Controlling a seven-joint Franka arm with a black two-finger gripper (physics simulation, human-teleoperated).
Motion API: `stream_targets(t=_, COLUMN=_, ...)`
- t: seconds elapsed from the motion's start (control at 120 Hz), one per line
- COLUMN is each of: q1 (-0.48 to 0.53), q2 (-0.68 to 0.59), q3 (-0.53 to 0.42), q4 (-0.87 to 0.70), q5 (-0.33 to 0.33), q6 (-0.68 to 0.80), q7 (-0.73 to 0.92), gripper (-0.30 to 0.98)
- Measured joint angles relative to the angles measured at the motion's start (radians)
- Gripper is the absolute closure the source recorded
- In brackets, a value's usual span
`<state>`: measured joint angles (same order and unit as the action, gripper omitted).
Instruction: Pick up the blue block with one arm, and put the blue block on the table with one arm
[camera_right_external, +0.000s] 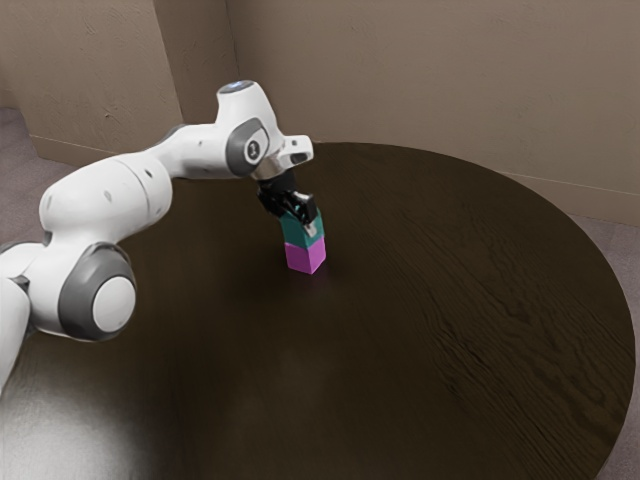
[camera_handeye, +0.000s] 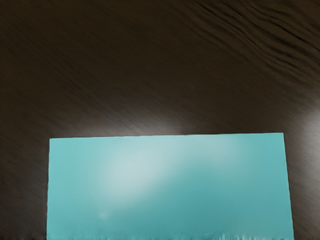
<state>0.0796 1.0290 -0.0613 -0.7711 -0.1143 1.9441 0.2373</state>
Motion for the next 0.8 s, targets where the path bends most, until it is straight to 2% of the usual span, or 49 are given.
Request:
stream_targets(t=0.125, q1=0.000, q2=-0.066, q3=0.002, q4=-0.043, q5=0.032, q6=-0.009, q7=-0.005, gripper=0.44)
stream_targets(t=0.25, q1=-0.004, q2=-0.176, q3=0.000, q4=-0.143, q5=0.059, q6=-0.014, q7=-0.012, gripper=0.46)
stream_targets(t=0.367, q1=-0.040, q2=-0.213, q3=-0.003, q4=-0.210, q5=0.066, q6=-0.011, q7=-0.020, gripper=0.46)
stream_targets(t=0.517, q1=-0.106, q2=-0.219, q3=-0.006, q4=-0.282, q5=0.065, q6=0.024, q7=-0.034, gripper=0.47)
stream_targets(t=0.742, q1=-0.135, q2=-0.155, q3=-0.011, q4=-0.341, q5=0.028, q6=0.126, q7=-0.053, gripper=0.44)
stream_targets(t=0.8, q1=-0.137, q2=-0.149, q3=-0.013, q4=-0.363, q5=0.011, q6=0.155, q7=-0.053, gripper=0.33)
